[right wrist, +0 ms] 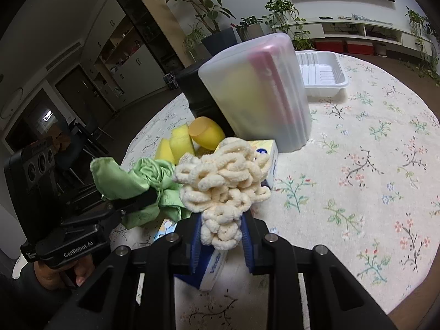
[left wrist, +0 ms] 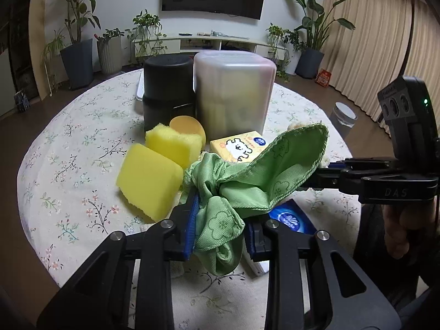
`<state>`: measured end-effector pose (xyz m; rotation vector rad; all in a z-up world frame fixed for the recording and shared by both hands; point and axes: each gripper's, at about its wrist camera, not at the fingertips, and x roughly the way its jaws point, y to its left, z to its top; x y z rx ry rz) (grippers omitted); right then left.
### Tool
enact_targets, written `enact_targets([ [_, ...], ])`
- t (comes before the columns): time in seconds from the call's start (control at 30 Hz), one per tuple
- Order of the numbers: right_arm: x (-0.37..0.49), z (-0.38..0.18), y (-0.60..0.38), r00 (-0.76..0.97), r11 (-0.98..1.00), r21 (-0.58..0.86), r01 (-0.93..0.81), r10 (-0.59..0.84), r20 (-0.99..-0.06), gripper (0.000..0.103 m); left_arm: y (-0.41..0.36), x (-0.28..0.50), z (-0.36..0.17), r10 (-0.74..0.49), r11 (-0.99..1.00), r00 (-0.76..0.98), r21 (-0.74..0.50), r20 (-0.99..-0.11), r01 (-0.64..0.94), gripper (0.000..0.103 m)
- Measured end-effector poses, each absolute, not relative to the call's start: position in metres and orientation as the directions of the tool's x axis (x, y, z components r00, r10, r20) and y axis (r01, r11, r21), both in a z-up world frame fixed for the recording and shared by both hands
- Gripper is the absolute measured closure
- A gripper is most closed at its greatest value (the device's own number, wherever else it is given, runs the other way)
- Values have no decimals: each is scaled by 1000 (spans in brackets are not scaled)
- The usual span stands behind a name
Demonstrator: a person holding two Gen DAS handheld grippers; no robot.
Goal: Organize soft objects
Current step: 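Close the left tool on the green cloth while the right tool grips the rope toy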
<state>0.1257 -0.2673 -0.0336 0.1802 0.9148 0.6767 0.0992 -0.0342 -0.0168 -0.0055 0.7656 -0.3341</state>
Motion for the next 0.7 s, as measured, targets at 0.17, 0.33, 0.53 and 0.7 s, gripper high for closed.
enact_targets([
  [0.17,118,-30,-277,434,793,423,-438,599,-673,76,-24,92,-7,-340,938,676,-186,-654,291,78],
  [0.33,117,-27,-280,442,796,425,-431,597,-670,76,-11,88,7,-379,925,698,-255,-608,280,78],
  [0.53,112,-25,-276,440,796,414,-441,594,-674,76,12,91,6,-427,899,684,-362,-591,248,78],
  [0.7,120,-31,-280,427,826,391,-406,550,-718,76,39,95,10,-336,934,717,-317,-611,167,78],
])
